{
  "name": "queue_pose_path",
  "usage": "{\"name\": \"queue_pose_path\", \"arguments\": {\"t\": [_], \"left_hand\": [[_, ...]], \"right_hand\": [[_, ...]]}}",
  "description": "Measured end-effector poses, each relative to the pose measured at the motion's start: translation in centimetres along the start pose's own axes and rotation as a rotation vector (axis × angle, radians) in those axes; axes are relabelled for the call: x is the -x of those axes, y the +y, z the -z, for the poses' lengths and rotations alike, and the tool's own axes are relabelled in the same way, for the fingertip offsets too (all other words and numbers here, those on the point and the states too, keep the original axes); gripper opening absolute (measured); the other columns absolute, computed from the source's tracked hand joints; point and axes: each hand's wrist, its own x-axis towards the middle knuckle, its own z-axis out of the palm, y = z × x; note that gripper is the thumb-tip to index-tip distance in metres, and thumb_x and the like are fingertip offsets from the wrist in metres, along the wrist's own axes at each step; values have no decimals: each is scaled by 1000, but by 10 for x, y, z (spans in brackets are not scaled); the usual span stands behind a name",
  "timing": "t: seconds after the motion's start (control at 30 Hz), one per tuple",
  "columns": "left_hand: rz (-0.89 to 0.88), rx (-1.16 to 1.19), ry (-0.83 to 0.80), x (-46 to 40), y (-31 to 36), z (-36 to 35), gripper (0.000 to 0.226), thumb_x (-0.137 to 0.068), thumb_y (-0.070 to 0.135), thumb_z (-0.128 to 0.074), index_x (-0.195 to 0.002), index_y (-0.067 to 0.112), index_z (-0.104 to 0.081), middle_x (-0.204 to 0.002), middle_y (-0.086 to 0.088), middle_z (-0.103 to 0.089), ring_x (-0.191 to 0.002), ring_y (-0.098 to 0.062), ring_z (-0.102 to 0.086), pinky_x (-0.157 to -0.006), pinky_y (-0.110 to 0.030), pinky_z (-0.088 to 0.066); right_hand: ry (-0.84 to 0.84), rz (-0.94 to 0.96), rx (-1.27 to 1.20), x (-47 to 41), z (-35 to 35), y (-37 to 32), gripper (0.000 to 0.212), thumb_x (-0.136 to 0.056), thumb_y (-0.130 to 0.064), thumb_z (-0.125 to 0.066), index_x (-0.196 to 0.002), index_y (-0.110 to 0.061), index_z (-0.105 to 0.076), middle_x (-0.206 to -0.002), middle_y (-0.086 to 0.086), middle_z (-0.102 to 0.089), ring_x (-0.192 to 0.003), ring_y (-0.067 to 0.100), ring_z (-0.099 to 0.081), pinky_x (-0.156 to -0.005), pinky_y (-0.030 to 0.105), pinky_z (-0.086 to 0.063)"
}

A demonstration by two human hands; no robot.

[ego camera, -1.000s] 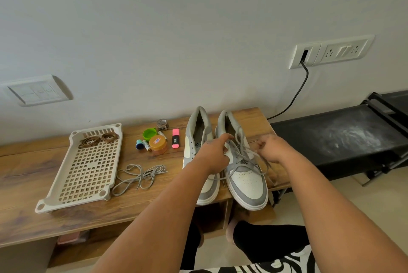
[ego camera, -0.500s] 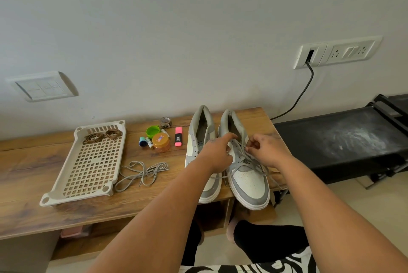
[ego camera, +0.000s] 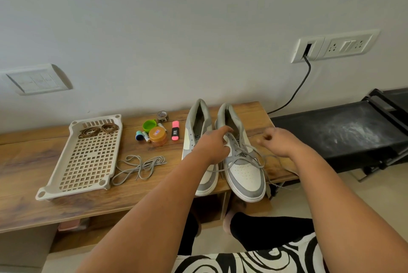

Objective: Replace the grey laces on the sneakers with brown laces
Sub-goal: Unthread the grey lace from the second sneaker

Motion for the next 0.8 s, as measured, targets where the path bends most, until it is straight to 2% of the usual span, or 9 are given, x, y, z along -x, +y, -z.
{"name": "queue_pose_path", "arguments": {"t": [0.07, 0.1, 0.23, 0.37, 0.43, 0.57, 0.63, 0.73, 0.8], "left_hand": [[-1, -4, 2, -1, 0, -1, 60, -89, 11, -55, -144, 30, -40, -121, -6, -65, -113, -21, -57, -97, -35, -48], [-1, -3, 5, -1, -1, -1, 61, -89, 12, -55, -144, 30, -40, -121, -6, -65, -114, -21, -56, -97, -35, -47], [-7, -30, 5, 0, -1, -1, 65, -88, 12, -55, -148, 32, -37, -122, -4, -65, -117, -21, -54, -99, -34, -45], [-16, -31, 3, 1, -3, 0, 67, -88, 12, -56, -149, 32, -36, -122, -4, -64, -115, -20, -55, -100, -34, -45], [-24, -37, -4, 1, -3, 0, 67, -89, 13, -56, -149, 33, -35, -123, -4, -64, -114, -20, -55, -99, -33, -45], [-41, -70, -12, 2, -1, -1, 70, -90, 15, -55, -152, 34, -29, -126, -5, -61, -108, -21, -58, -95, -35, -51], [-45, -83, -12, 2, -1, 0, 72, -90, 16, -56, -153, 34, -27, -128, -5, -60, -112, -21, -57, -95, -35, -50], [-52, -117, -25, 2, 0, 0, 74, -91, 16, -56, -155, 34, -21, -133, -4, -57, -121, -22, -52, -98, -34, -46], [-58, -142, -35, 3, 1, 0, 76, -91, 17, -55, -156, 34, -18, -134, -3, -57, -123, -22, -51, -99, -35, -46]], "right_hand": [[-71, 145, -149, 13, 5, -23, 30, -87, -53, -64, -91, -24, -63, -95, -3, -62, -88, 14, -58, -77, 34, -48], [-134, 172, -109, 17, 4, -32, 34, -82, -58, -67, -89, -25, -64, -94, -4, -64, -88, 14, -59, -78, 34, -50], [-255, 128, 129, 18, -9, -46, 28, -76, -36, -81, -95, -21, -66, -93, -4, -66, -85, 13, -60, -76, 29, -49], [-260, 153, -5, 16, -4, -38, 10, -84, -24, -74, -94, -24, -70, -94, -8, -65, -88, 11, -60, -72, 24, -46], [-252, 153, -100, 14, -2, -27, 7, -85, -26, -73, -91, -28, -70, -95, -8, -65, -92, 13, -60, -78, 28, -48], [-10, 137, -199, 9, -5, -18, 26, -74, -43, -81, -89, -29, -64, -92, -5, -64, -88, 14, -60, -81, 33, -51], [-6, 162, -239, 10, -7, -24, 28, -71, -42, -83, -89, -28, -66, -89, -6, -65, -85, 13, -60, -76, 31, -51], [-97, 198, -122, 13, -11, -35, 23, -77, -36, -81, -91, -25, -67, -87, -9, -65, -79, 5, -58, -62, 18, -41], [-100, 197, -32, 13, -11, -38, 14, -83, -34, -75, -89, -25, -66, -87, -11, -63, -77, 1, -55, -59, 17, -35]]}}
